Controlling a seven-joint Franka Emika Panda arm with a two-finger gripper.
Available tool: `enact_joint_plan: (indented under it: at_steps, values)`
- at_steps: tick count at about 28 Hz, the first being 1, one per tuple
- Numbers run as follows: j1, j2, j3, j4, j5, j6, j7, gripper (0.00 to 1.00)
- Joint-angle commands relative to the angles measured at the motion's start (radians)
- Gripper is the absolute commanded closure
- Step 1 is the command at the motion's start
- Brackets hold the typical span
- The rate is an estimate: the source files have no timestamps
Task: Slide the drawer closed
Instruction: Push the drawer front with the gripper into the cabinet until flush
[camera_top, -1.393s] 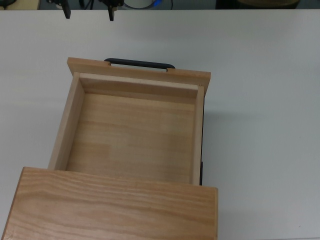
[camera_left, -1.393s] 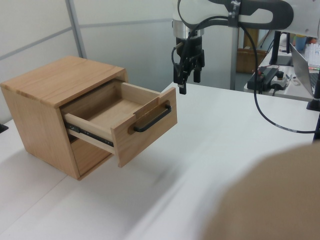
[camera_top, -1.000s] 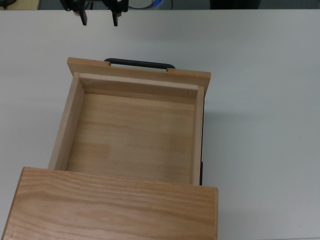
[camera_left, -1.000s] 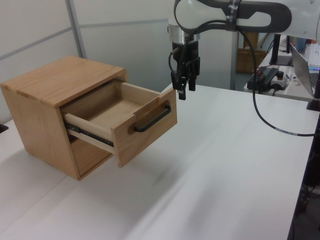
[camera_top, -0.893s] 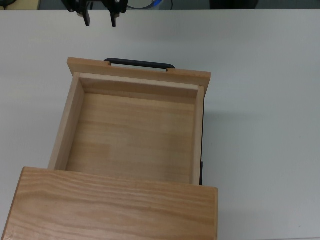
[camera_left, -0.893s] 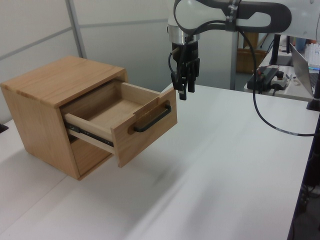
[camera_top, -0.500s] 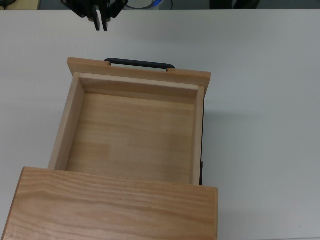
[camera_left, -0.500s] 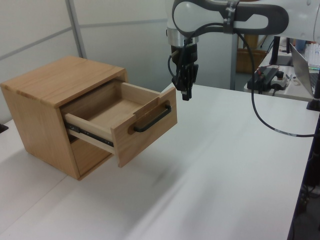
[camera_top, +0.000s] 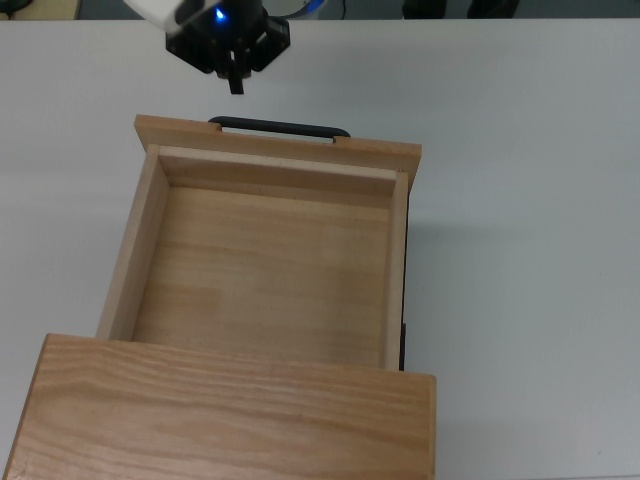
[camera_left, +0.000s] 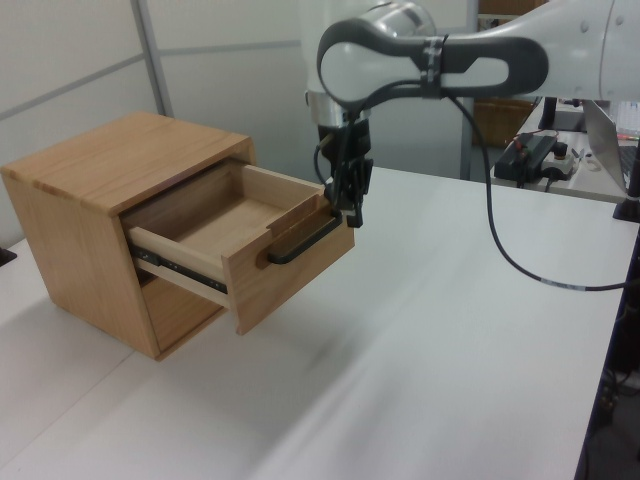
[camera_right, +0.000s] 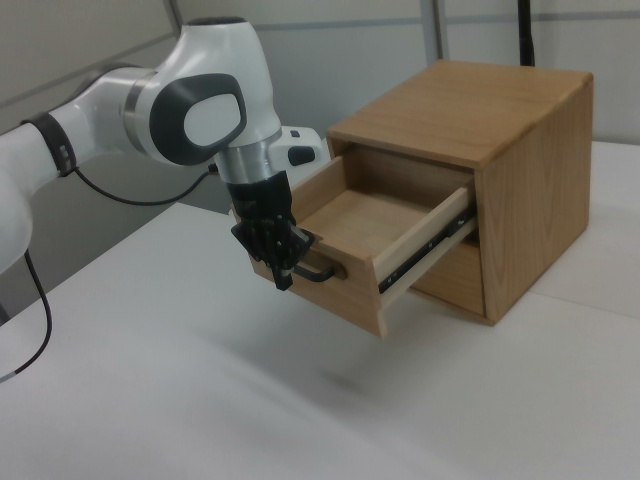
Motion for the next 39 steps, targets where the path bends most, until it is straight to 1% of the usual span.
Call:
enact_joint_plan:
  at_steps: [1, 2, 5, 6, 7, 13, 16, 20, 23, 26, 31, 39]
  values:
    - [0.023, 0.031, -0.008, 0.0, -0.03, 0.046, 0.047, 1.0]
    - [0.025, 0.049, -0.008, 0.001, -0.039, 0.06, 0.06, 1.0]
    - [0.037, 0.068, -0.007, 0.001, -0.061, 0.094, 0.092, 1.0]
    - [0.043, 0.08, -0.007, 0.001, -0.076, 0.123, 0.12, 1.0]
    - [0.043, 0.084, -0.007, 0.003, -0.079, 0.14, 0.132, 1.0]
    - [0.043, 0.109, -0.007, 0.004, -0.085, 0.256, 0.206, 1.0]
    - [0.043, 0.127, -0.007, 0.018, -0.085, 0.301, 0.229, 1.0]
    - [0.043, 0.144, -0.007, 0.026, -0.102, 0.351, 0.244, 1.0]
    - [0.042, 0.161, -0.007, 0.029, -0.11, 0.422, 0.267, 1.0]
    - [0.039, 0.177, -0.007, 0.039, -0.122, 0.463, 0.275, 1.0]
    - [0.034, 0.198, -0.007, 0.067, -0.125, 0.534, 0.269, 1.0]
    - [0.017, 0.229, -0.008, 0.07, -0.128, 0.706, 0.263, 1.0]
